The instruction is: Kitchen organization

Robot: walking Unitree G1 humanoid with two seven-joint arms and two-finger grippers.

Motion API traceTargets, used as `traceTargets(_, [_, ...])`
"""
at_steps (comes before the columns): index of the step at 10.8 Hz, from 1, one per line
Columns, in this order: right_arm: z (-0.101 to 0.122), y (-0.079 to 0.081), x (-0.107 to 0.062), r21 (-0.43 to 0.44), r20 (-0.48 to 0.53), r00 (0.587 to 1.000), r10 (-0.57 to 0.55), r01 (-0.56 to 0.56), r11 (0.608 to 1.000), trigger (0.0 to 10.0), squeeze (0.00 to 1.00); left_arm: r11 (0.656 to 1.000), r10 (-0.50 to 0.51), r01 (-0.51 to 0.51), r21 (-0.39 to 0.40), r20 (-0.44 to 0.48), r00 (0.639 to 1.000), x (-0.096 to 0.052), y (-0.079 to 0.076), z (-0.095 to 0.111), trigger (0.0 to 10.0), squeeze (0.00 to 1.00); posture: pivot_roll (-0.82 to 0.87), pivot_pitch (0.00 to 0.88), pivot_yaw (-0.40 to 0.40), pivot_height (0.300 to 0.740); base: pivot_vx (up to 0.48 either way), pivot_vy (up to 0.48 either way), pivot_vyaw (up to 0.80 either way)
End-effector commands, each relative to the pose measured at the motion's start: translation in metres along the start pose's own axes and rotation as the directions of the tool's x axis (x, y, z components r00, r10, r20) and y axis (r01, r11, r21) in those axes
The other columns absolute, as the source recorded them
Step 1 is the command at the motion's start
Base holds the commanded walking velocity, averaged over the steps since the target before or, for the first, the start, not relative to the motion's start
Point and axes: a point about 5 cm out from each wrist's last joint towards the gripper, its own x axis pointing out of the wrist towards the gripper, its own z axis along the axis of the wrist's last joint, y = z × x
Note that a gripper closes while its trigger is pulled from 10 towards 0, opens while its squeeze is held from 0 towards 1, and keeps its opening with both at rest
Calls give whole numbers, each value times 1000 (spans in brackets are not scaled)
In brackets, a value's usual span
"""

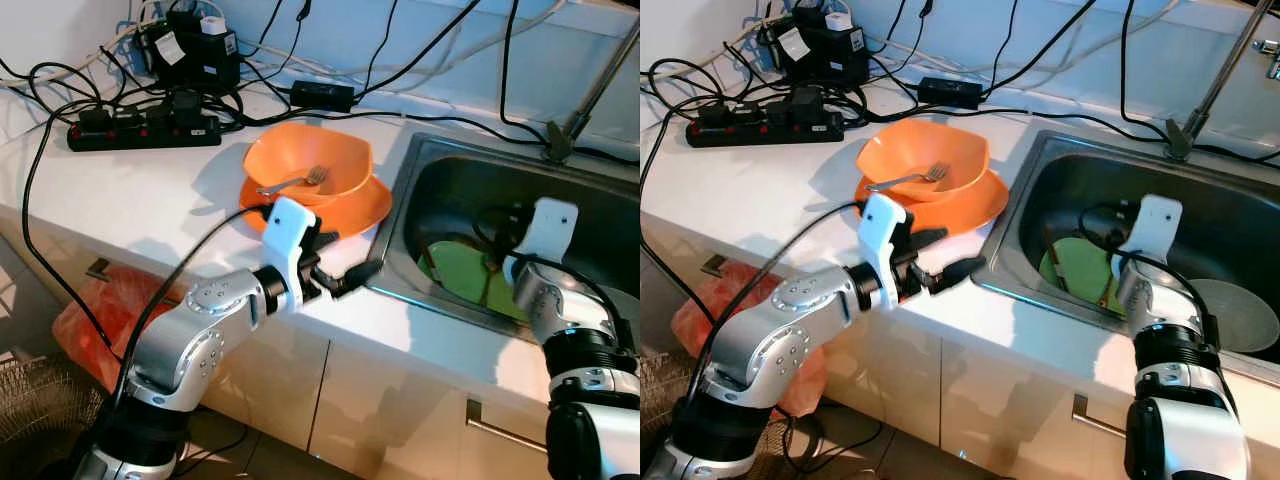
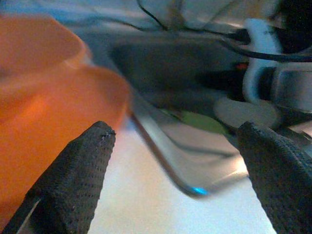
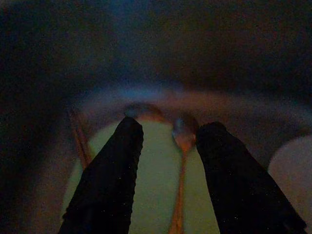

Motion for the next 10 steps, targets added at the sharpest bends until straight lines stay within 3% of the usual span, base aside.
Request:
traceTargets(1, [22, 14, -3, -14, 113, 991, 66, -65, 998, 10000, 1000, 992, 89, -95, 78, 81, 993, 2, 11, 18, 10000, 67, 73, 17, -49, 740, 0, 0, 0])
traceTargets(3, [35, 41, -11, 60, 185, 955, 232, -246, 967, 10000, 1000, 960, 240, -264, 95, 210, 948, -3, 31, 39, 10000, 67, 74, 13, -49, 740, 0, 0, 0])
traceTargets(4, [43, 60, -21, 74, 235, 900, 368, -394, 916, 10000, 220, 927, 319, -360, 108, 282, 905, -9, 42, 47, 10000, 71, 74, 11, -47, 740, 0, 0, 0])
traceTargets(5, [46, 71, -29, 69, 260, 855, 448, -479, 875, 10000, 220, 905, 359, -410, 110, 316, 878, -13, 47, 49, 10000, 71, 74, 11, -47, 740, 0, 0, 0])
traceTargets(6, [47, 86, -44, 8, 269, 758, 594, -619, 785, 10000, 0, 869, 429, -485, 97, 340, 837, -19, 54, 47, 10000, 8, 74, 9, -45, 740, 0, 0, 0])
traceTargets(7, [47, 91, -52, -27, 266, 708, 655, -674, 739, 10000, 0, 852, 466, -518, 76, 341, 816, -22, 57, 45, 10000, 8, 74, 9, -45, 740, 0, 0, 0])
traceTargets(8, [47, 92, -56, -46, 263, 682, 682, -697, 715, 10000, 0, 829, 514, -557, 42, 333, 790, -24, 63, 40, 10000, 0, 74, 10, -47, 740, 0, 0, 0])
traceTargets(9, [47, 92, -60, -48, 260, 667, 698, -713, 699, 10000, 0, 804, 578, -591, -67, 324, 749, -27, 71, 35, 10000, 0, 72, 10, -49, 740, 0, 0, 0])
traceTargets(10, [46, 94, -62, -57, 258, 657, 708, -721, 690, 10000, 0, 793, 604, -594, -136, 307, 735, -27, 75, 33, 10000, 0, 72, 10, -49, 740, 0, 0, 0])
